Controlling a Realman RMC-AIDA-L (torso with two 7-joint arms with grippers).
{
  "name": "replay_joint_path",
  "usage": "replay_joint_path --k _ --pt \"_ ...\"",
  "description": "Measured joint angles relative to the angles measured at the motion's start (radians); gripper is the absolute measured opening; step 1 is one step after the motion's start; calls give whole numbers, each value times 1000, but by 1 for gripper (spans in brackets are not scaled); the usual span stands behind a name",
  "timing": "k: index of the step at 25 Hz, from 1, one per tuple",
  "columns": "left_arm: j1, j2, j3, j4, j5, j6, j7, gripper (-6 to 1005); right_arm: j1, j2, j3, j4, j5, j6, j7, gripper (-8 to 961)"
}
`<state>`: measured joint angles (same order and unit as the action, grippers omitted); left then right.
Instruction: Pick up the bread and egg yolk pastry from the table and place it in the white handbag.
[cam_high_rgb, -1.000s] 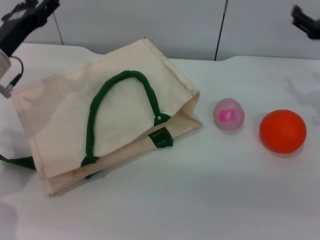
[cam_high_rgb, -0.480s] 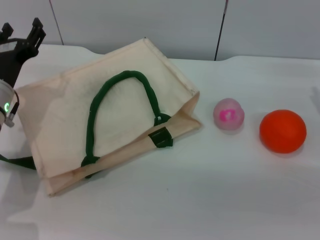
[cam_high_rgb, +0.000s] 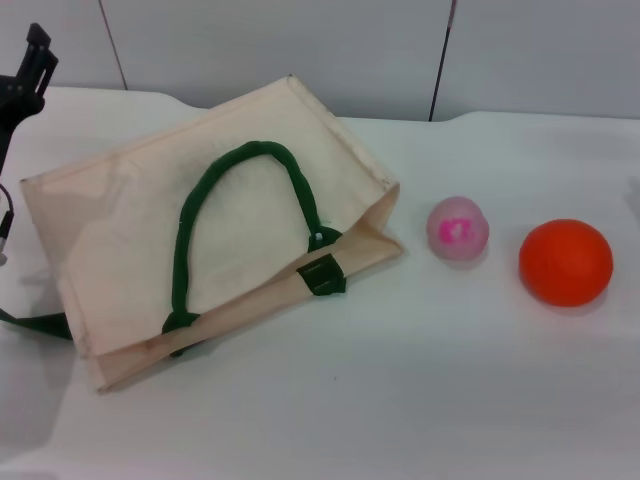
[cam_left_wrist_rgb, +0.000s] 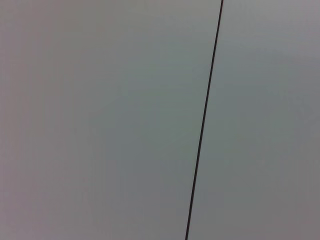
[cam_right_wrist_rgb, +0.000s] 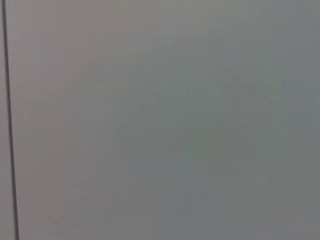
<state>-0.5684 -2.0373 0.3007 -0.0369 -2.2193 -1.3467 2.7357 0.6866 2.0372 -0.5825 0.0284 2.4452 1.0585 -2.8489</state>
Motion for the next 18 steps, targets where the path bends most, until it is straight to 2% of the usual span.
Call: replay_joint_path --k 10,18 --pt "4 0 7 -1 -3 -73 -5 816 -7 0 0 2 1 21 -4 896" --pt "2 2 11 -1 5 -79 -9 816 -10 0 1 3 1 44 -7 896"
